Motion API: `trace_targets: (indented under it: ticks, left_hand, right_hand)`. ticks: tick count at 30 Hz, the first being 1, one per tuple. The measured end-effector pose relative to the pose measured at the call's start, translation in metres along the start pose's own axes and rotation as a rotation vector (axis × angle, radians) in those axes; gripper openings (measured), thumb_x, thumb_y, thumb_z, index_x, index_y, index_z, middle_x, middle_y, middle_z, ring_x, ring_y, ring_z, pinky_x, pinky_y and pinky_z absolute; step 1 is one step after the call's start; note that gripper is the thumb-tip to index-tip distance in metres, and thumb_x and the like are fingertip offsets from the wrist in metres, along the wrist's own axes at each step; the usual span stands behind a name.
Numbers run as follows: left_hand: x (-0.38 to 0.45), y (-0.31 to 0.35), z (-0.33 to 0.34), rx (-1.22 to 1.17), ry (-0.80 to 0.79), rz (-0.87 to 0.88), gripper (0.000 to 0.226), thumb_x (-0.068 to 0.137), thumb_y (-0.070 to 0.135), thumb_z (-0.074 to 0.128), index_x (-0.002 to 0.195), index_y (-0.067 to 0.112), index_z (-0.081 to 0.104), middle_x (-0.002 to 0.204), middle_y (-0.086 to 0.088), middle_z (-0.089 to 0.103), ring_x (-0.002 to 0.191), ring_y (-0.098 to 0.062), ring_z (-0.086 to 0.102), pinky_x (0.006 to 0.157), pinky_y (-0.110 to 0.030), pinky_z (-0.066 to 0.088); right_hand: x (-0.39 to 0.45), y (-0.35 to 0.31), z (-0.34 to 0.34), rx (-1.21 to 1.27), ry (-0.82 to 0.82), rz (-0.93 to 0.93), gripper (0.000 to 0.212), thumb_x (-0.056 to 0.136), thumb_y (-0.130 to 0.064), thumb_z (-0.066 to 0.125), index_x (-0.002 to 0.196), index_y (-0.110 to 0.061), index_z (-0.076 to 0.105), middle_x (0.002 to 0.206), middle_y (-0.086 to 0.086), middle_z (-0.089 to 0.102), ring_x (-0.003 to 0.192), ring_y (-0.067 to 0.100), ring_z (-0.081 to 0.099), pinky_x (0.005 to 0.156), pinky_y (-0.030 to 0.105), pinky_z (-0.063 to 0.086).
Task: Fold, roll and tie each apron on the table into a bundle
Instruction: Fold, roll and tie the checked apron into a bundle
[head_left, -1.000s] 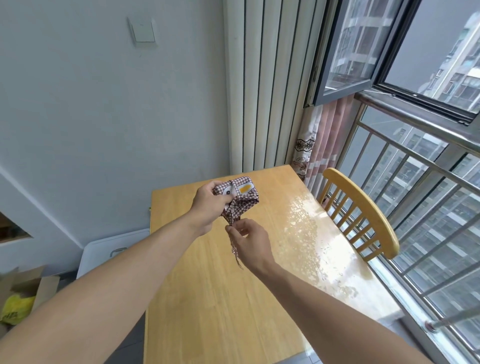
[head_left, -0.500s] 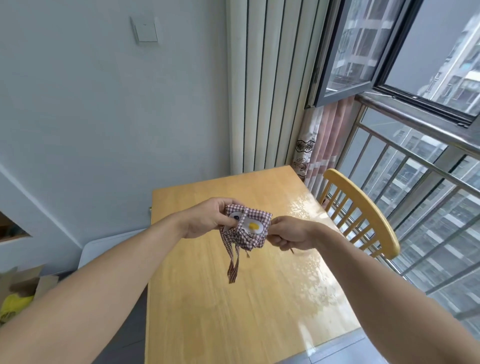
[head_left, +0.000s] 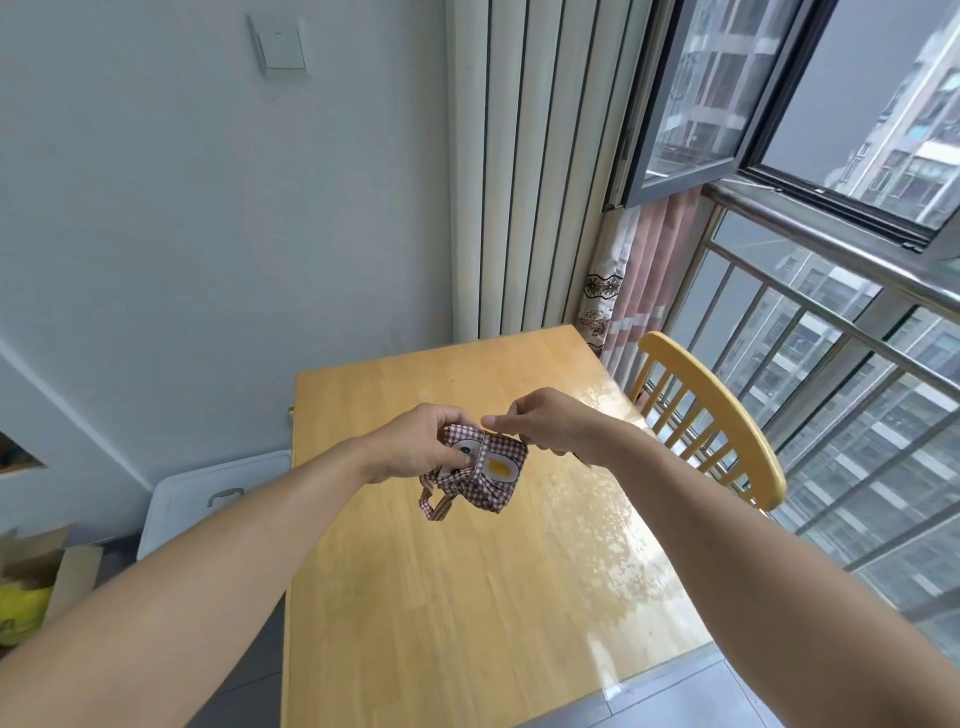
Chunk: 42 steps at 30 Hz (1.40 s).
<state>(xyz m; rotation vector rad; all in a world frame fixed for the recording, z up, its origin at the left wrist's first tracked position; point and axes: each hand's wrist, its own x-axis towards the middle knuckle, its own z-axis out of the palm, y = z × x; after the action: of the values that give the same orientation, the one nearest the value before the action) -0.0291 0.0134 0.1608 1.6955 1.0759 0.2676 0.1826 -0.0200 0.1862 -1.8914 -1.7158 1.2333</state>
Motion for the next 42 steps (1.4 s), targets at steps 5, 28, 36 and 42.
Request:
trace_targets:
  ticks: [5, 28, 36, 42]
  left_hand:
    - [0.002, -0.005, 0.012, 0.062, 0.221, 0.022, 0.019, 0.088, 0.016, 0.076, 0.102, 0.021, 0.064, 0.095, -0.001, 0.071, 0.085, -0.017, 0.068, 0.066, -0.028, 0.054]
    - [-0.014, -0.026, 0.013, -0.486, 0.086, 0.200, 0.038, 0.081, -0.030, 0.056, 0.082, 0.008, 0.056, 0.090, -0.014, 0.066, 0.082, -0.018, 0.067, 0.072, -0.024, 0.055]
    - [-0.030, -0.050, 0.011, 0.105, 0.050, 0.156, 0.032, 0.075, -0.014, 0.067, 0.081, 0.017, 0.070, 0.088, 0.011, 0.073, 0.084, -0.007, 0.067, 0.072, -0.026, 0.054]
    - [-0.038, -0.072, 0.014, 0.079, 0.067, 0.055, 0.013, 0.082, 0.017, 0.074, 0.090, 0.027, 0.075, 0.095, 0.011, 0.074, 0.096, -0.008, 0.067, 0.086, -0.032, 0.054]
  right_hand:
    - [-0.012, -0.010, 0.013, -0.034, 0.111, -0.122, 0.032, 0.098, -0.043, 0.064, 0.092, -0.013, 0.073, 0.072, -0.005, 0.064, 0.059, 0.004, 0.055, 0.046, 0.016, 0.035]
    - [-0.006, 0.031, 0.043, 1.292, -0.213, 0.360, 0.022, 0.106, 0.000, 0.043, 0.110, 0.014, 0.060, 0.086, 0.020, 0.074, 0.071, 0.022, 0.075, 0.060, 0.030, 0.063]
    - [0.003, 0.034, 0.066, 0.899, -0.314, 0.319, 0.042, 0.103, -0.035, 0.058, 0.114, 0.006, 0.064, 0.099, 0.017, 0.072, 0.090, 0.027, 0.072, 0.084, 0.042, 0.063]
    - [0.019, 0.048, 0.111, 0.852, -0.141, 0.265, 0.020, 0.098, 0.003, 0.061, 0.117, 0.004, 0.065, 0.114, 0.022, 0.071, 0.102, 0.030, 0.071, 0.094, 0.044, 0.058]
